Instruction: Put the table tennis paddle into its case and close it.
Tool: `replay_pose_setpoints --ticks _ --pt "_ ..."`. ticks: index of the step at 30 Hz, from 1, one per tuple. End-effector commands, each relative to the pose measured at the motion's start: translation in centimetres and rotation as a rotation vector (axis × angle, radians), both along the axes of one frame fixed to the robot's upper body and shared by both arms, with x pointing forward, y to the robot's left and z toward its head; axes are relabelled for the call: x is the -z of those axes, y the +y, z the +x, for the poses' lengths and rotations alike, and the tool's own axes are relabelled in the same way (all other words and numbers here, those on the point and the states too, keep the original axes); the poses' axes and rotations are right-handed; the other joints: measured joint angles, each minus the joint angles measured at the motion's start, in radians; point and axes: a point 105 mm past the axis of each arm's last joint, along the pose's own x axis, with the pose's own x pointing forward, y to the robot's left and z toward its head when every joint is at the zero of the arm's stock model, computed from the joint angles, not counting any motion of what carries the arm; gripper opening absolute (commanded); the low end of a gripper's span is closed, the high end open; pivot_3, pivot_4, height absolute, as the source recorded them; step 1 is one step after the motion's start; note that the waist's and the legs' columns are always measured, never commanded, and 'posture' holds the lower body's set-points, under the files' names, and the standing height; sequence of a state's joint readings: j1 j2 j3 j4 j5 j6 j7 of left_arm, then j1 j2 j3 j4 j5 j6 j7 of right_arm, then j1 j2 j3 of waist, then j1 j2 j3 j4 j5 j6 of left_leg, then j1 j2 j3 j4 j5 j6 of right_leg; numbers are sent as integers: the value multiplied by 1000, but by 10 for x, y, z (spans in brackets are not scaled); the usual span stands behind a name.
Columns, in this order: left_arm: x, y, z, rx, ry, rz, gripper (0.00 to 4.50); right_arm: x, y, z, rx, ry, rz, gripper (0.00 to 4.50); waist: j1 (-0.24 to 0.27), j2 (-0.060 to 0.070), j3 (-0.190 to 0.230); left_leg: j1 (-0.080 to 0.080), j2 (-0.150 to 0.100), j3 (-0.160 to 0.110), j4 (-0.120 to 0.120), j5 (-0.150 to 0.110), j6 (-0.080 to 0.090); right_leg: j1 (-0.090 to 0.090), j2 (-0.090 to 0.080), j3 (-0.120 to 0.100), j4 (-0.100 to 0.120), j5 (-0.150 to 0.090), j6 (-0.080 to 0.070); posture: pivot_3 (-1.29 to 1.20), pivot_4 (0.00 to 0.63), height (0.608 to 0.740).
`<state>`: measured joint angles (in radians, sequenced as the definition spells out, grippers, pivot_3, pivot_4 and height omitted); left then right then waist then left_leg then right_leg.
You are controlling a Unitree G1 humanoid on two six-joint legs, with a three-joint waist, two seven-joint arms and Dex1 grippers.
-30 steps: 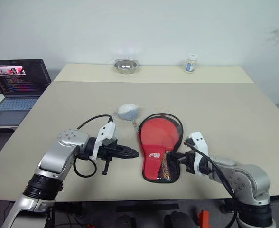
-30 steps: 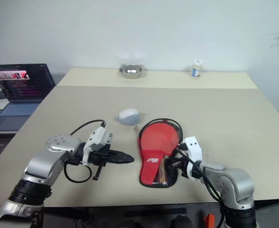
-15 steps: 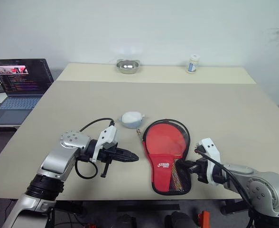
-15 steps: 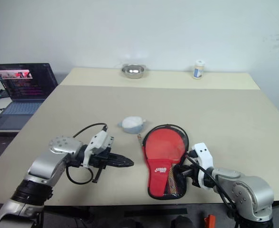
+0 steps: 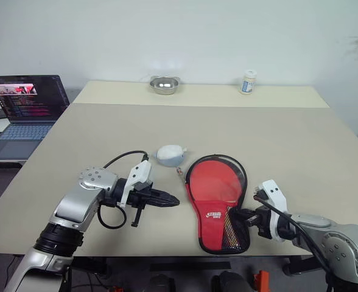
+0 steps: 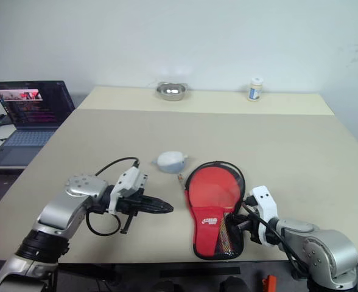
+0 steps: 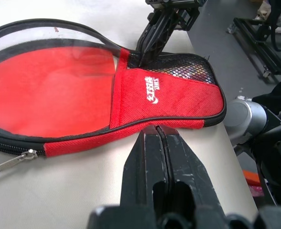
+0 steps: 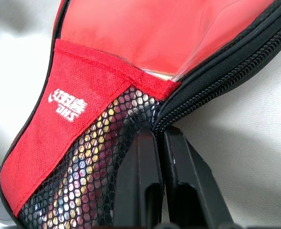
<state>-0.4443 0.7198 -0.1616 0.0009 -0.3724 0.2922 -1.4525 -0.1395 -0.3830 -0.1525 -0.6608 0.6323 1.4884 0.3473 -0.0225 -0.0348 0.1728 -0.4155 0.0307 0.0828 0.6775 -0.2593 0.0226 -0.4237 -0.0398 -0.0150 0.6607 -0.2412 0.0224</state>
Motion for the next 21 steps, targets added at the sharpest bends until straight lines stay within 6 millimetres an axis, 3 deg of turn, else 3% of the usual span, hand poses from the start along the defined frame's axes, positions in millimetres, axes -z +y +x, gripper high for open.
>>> replay_pose_setpoints --ticks 1,4,9,11,14,18,21 --pt "-8 -6 -2 36 -43 -2 0 1 -2 -6 -7 -1 -22 247 0 0 0 0 0 0 0 0 0 0 0 0 0 0 0 0 150 740" --pt "-8 -8 -2 35 -45 -3 0 -2 -11 -14 -40 -46 -109 1020 3 0 0 0 0 0 0 0 0 0 0 0 0 0 1 0 150 740" --pt "-6 -11 -1 30 -46 -15 0 -13 -17 -28 -121 -108 -190 2698 6 0 0 0 0 0 0 0 0 1 0 0 -1 -2 4 0 150 740" --pt "-7 -11 1 17 -44 -20 0 -34 -13 -32 -239 -170 -175 3390 7 0 0 0 0 0 1 0 0 1 0 0 -1 -2 4 0 150 740" --pt "-7 -9 5 -5 -49 -26 0 -70 -18 -13 -285 -306 -180 4382 -2 0 0 1 1 0 1 0 0 2 0 1 -1 -2 4 0 150 740" --pt "-9 -8 9 -32 -54 -40 0 -104 2 11 -346 -444 -65 4451 -3 0 0 3 2 0 1 0 0 2 0 1 -1 -2 4 0 150 740" --pt "-11 -4 15 -84 -58 -44 0 -104 21 36 -330 -484 -21 4451 -5 0 0 3 2 0 0 0 0 2 1 1 -1 -2 3 0 150 740"
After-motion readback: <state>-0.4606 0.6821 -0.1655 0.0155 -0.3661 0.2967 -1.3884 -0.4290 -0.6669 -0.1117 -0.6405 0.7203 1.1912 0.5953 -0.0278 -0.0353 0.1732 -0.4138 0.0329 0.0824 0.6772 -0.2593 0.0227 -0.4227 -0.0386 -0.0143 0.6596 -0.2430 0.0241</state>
